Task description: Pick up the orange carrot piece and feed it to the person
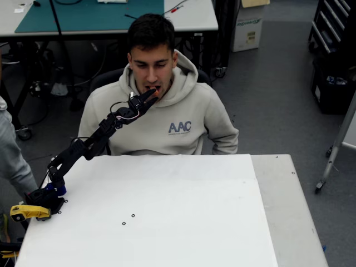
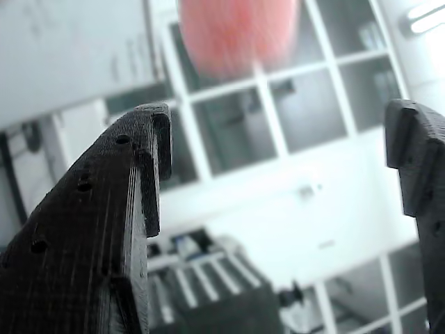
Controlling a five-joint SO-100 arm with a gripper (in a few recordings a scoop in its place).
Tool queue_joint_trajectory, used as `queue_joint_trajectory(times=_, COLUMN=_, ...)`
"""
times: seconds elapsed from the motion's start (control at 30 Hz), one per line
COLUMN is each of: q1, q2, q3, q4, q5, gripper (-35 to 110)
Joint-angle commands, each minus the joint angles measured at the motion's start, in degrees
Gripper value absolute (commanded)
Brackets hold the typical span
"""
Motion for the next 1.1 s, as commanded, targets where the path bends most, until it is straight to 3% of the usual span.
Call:
queue_joint_trajectory(times=0.0, q1=3.52, q2=3.08, q3=-1.76, q4=-0.53, q5=-0.44, gripper=21)
queue_joint_trajectory(times=0.2, q1=5.80, q2=3.08, q3=-1.76, q4=-0.53, q5=-0.09, gripper=16)
queue_joint_trajectory(times=0.4, q1=5.54, q2=3.08, q3=-1.76, q4=-0.09, q5=0.00, gripper=-6)
queue_joint_trajectory(times=0.7, q1=5.36, q2=3.52, q3=-0.79, q4=0.35, q5=0.88, gripper=-2)
queue_joint_trajectory(times=0.93, q1=6.06, q2=3.87, q3=-0.62, q4=0.70, q5=18.28, gripper=-2)
queue_joint_trajectory(times=1.07, q1=6.15, q2=4.39, q3=-0.62, q4=6.33, q5=24.52, gripper=-2)
